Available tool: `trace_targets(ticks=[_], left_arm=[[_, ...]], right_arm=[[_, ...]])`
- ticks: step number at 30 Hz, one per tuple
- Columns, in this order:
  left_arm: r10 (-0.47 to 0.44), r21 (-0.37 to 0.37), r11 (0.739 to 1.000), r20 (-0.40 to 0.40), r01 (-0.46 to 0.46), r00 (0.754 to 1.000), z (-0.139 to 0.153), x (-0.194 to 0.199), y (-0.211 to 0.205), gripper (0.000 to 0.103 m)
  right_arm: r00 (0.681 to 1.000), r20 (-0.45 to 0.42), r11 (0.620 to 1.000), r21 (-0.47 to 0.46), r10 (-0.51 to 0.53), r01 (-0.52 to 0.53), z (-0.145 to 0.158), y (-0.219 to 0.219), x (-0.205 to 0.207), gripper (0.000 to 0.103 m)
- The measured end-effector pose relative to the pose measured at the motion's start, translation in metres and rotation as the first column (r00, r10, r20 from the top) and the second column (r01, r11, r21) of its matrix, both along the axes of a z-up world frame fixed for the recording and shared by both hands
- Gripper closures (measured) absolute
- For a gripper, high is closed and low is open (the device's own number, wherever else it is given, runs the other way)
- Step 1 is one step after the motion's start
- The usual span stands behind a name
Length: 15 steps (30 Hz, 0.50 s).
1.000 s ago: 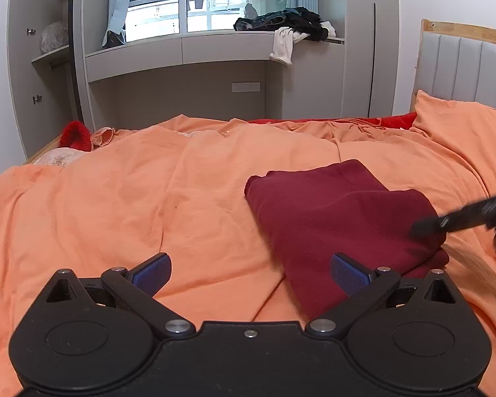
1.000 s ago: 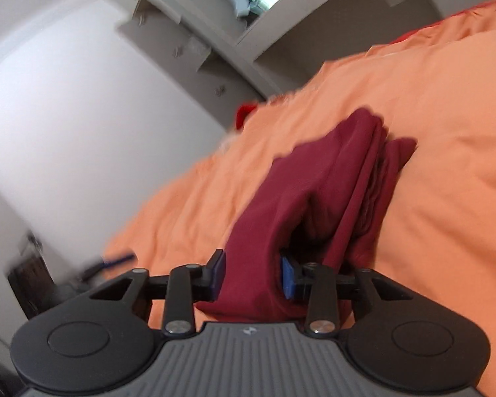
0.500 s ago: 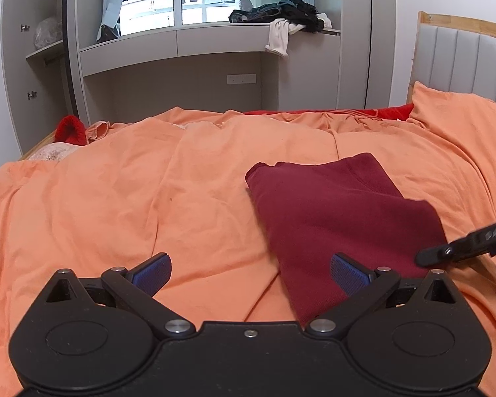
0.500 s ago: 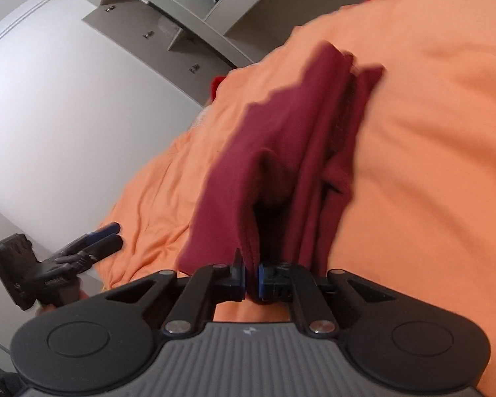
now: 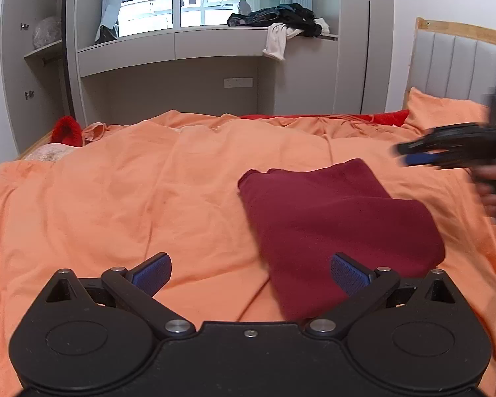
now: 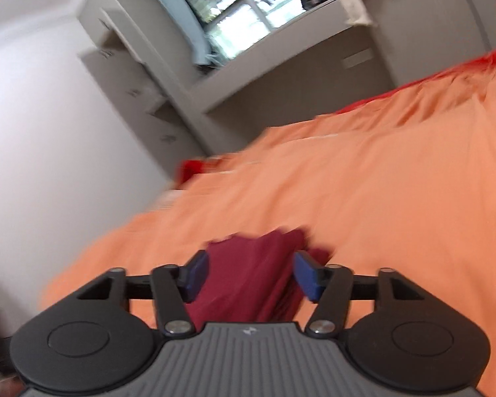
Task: Fold small clothes
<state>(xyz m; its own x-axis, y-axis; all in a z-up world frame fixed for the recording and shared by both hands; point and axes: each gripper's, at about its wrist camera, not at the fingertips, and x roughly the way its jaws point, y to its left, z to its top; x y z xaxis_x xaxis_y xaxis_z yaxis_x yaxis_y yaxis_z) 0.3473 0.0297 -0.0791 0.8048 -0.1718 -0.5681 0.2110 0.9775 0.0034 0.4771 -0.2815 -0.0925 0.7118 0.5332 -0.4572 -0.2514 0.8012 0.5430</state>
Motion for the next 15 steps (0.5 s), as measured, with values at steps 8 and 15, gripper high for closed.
trace_targets(ticks=[8, 15], left_arm=[[-0.027, 0.017, 1.000, 0.003, 0.026, 1.000, 0.000, -0.003, -0.004, 0.001], [-0.003, -0.001, 1.000, -0.017, 0.003, 1.000, -0.003, 0.002, 0.004, 0.001]], right_arm=[[0.995, -0.058, 0.993, -0.085, 0.083, -0.088, -0.015, 0.054, 0.050, 0.080], [0.994, -0.060, 0.996, 0.007, 0.087, -0.087, -0.013, 0.041, 0.066, 0.097]])
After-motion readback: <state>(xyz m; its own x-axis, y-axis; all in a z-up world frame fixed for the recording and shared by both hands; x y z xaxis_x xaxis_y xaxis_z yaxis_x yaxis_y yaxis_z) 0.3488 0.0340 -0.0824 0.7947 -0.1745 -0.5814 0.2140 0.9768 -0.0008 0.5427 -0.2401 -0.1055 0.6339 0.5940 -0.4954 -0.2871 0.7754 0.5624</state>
